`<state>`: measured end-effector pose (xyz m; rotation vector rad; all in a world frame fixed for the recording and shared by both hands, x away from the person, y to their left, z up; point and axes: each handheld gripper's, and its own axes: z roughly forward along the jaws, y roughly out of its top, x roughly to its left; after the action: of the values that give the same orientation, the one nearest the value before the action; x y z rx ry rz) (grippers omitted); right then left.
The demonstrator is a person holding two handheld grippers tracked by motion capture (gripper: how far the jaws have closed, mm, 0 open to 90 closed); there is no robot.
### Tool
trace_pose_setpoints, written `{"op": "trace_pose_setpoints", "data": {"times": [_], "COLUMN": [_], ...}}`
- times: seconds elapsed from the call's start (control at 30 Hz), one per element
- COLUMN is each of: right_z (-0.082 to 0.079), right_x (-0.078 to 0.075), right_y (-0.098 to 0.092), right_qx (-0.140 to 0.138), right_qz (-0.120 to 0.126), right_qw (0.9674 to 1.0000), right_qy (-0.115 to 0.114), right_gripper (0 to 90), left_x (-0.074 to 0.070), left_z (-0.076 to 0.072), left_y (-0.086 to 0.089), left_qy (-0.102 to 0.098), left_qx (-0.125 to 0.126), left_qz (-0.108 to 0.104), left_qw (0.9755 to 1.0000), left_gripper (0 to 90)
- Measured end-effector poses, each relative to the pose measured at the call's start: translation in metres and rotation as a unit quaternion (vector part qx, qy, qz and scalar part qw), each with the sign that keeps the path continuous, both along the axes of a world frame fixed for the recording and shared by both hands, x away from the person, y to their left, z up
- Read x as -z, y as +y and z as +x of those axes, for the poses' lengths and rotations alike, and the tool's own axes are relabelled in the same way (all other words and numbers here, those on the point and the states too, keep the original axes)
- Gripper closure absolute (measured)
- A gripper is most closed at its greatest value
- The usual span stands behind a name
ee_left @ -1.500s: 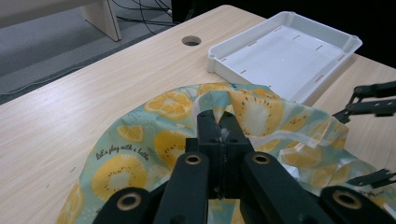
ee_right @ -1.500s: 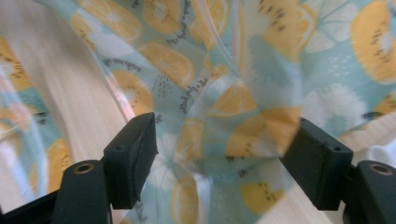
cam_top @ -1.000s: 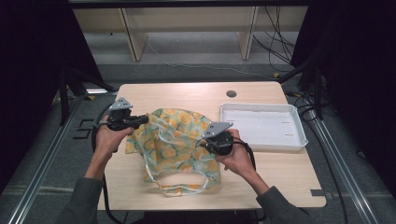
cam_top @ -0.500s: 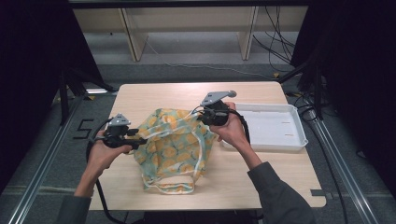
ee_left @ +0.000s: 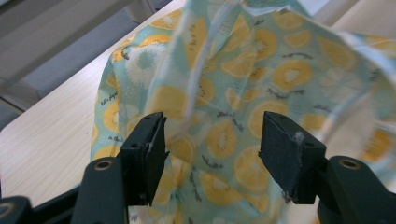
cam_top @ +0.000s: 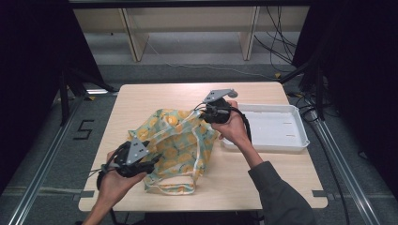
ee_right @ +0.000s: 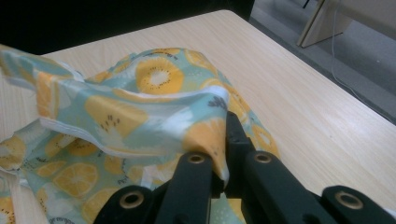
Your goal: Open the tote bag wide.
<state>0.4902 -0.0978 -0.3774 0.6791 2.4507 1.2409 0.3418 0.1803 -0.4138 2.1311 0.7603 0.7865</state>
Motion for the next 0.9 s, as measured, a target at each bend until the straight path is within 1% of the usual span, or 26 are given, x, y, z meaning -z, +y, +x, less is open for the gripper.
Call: {"op": "trace_pose_setpoints", "data": {"times": [0.03,0.07,0.1,0.13,0.17,0.2,0.23,0.3,0.33,0.37,0.4,0.43,0.47,0.5,0.53,0.57,0.6,0.63,0.67,0.7,0.73,0.77,0.8,0.83,0.87,0.9], "right_z": [0.000,0.000,-0.001,0.000,0.000,0.000,0.001,0.001,0.001,0.001,0.002,0.002,0.002,0.001,0.001,0.002,0.002,0.003,0.002,0.001,0.001,-0.001,-0.002,-0.003,-0.004,-0.007], "right_x": [0.001,0.001,0.001,0.000,0.000,-0.001,0.000,0.000,0.001,0.002,0.001,0.001,0.001,0.002,0.003,0.003,0.004,0.004,0.005,0.006,0.007,0.009,0.009,0.011,0.013,0.013], "right_y": [0.000,0.000,0.000,0.000,-0.001,-0.002,-0.002,-0.003,-0.002,-0.002,-0.002,-0.002,-0.002,-0.001,-0.001,-0.001,-0.001,-0.002,-0.002,-0.002,-0.003,-0.003,-0.005,-0.007,-0.009,-0.013], "right_qx": [0.004,0.004,0.005,0.001,-0.001,-0.003,-0.004,0.001,0.003,0.004,0.000,0.002,-0.002,0.004,0.006,0.000,0.003,0.000,0.007,0.015,0.019,0.031,0.034,0.038,0.042,0.038], "right_qz": [0.005,0.005,0.005,0.004,0.003,0.002,0.002,0.001,0.003,0.005,0.001,0.000,0.000,0.003,0.002,0.000,0.000,-0.007,-0.013,-0.016,-0.028,-0.029,-0.036,-0.041,-0.044,-0.055], "right_qw": [1.0000,1.0000,1.0000,1.0000,1.0000,1.0000,1.0000,1.0000,1.0000,1.0000,0.9999,0.9999,0.9999,1.0000,0.9999,1.0000,0.9998,0.9999,0.9996,0.9995,0.9993,0.9990,0.9985,0.9980,0.9972,0.9965], "right_qy": [-0.001,-0.001,-0.001,-0.006,0.000,0.004,0.004,0.007,0.004,0.006,0.010,0.011,0.010,0.008,0.010,0.008,0.017,0.013,0.022,0.022,0.016,0.012,0.022,0.031,0.042,0.050], "right_gripper": [90.0,90.0,90.0,90.0,90.0,90.0,90.0,90.0,90.0,90.0,90.0,90.0,90.0,90.0,89.7,88.3,85.5,80.5,75.4,69.6,64.4,59.1,53.4,48.3,46.5,44.7], "left_x": [0.009,0.009,0.012,0.016,0.022,0.024,0.025,0.028,0.030,0.031,0.032,0.032,0.032,0.033,0.032,0.030,0.028,0.026,0.023,0.020,0.014,0.010,0.006,0.002,-0.004,-0.007], "left_z": [0.007,0.007,0.014,0.020,0.031,0.036,0.042,0.050,0.053,0.057,0.060,0.063,0.065,0.066,0.066,0.068,0.069,0.071,0.072,0.073,0.074,0.077,0.080,0.083,0.088,0.092], "left_y": [-0.008,-0.008,-0.010,-0.013,-0.017,-0.019,-0.020,-0.023,-0.025,-0.027,-0.028,-0.029,-0.029,-0.030,-0.031,-0.031,-0.030,-0.029,-0.028,-0.026,-0.023,-0.023,-0.022,-0.021,-0.020,-0.019], "left_qy": [-0.007,-0.007,-0.007,-0.013,-0.014,-0.026,-0.039,-0.039,-0.045,-0.053,-0.055,-0.054,-0.051,-0.057,-0.063,-0.076,-0.078,-0.069,-0.060,-0.053,-0.046,-0.038,-0.026,-0.020,-0.010,0.005], "left_qx": [-0.013,-0.013,-0.017,-0.026,-0.039,-0.048,-0.043,-0.042,-0.047,-0.045,-0.041,-0.037,-0.038,-0.036,-0.024,-0.016,-0.009,-0.004,0.003,0.015,0.027,0.032,0.033,0.036,0.036,0.039], "left_qz": [-0.010,-0.010,0.006,0.007,0.022,0.031,0.048,0.062,0.070,0.087,0.090,0.088,0.088,0.089,0.096,0.107,0.112,0.099,0.085,0.075,0.084,0.089,0.094,0.095,0.088,0.084], "left_qw": [0.9998,0.9998,0.9998,0.9995,0.9989,0.9980,0.9972,0.9964,0.9954,0.9938,0.9935,0.9939,0.9940,0.9938,0.9931,0.9912,0.9906,0.9927,0.9946,0.9957,0.9950,0.9948,0.9947,0.9946,0.9954,0.9957], "left_gripper": [40.8,41.7,41.7,41.3,39.3,39.4,38.9,38.8,39.2,39.3,41.6,46.5,48.1,50.9,60.0,67.3,73.9,80.1,84.1,86.9,88.2,88.6,88.7,88.9,89.0,89.1]}}
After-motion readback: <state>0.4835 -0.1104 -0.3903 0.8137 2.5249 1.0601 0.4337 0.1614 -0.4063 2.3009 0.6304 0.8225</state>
